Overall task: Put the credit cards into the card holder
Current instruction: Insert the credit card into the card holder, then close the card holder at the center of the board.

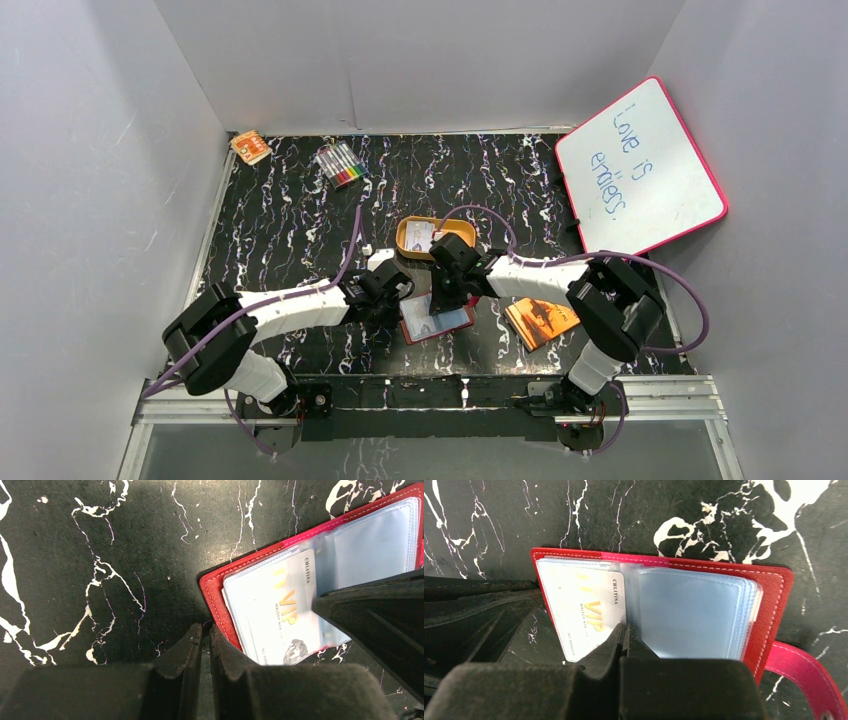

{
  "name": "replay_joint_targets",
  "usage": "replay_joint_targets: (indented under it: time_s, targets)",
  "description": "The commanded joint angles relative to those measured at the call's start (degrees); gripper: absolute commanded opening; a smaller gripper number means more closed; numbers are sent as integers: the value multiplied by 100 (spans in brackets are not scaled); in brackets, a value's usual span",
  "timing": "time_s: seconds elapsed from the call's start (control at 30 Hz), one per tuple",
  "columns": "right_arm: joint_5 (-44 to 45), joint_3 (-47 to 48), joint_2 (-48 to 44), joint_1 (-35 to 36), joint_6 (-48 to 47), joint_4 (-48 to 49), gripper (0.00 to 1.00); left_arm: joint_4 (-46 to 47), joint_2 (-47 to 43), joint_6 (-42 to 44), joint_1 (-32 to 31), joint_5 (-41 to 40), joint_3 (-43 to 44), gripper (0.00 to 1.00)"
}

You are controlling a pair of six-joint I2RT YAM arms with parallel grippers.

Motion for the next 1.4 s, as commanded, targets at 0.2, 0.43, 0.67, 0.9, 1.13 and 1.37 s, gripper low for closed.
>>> replay_joint_targets:
  time_s: [0.2, 0.43, 0.67, 0.9, 1.13, 1.37]
  targets:
    - [-632, -107, 160, 43, 139, 608, 3, -259, 297, 11, -60, 232, -235, 10]
    - [-703, -119, 72, 43, 161, 620, 3, -266, 313, 23, -61, 205, -227, 10]
    - [204, -59, -1145, 35, -88, -268, 19, -649, -42, -54, -60, -123, -227, 11]
    - [1280, -79, -2102, -201, -564, -1509, 62, -1025, -628, -113, -54, -311, -165, 25]
    - [830, -401, -1912, -948, -849, -1393, 70, -1417, -1409, -333, -54, -428, -191, 44]
    - [518, -476, -1427, -1086, -923, -1050, 59, -1841, -2126, -607, -51, -664, -279, 54]
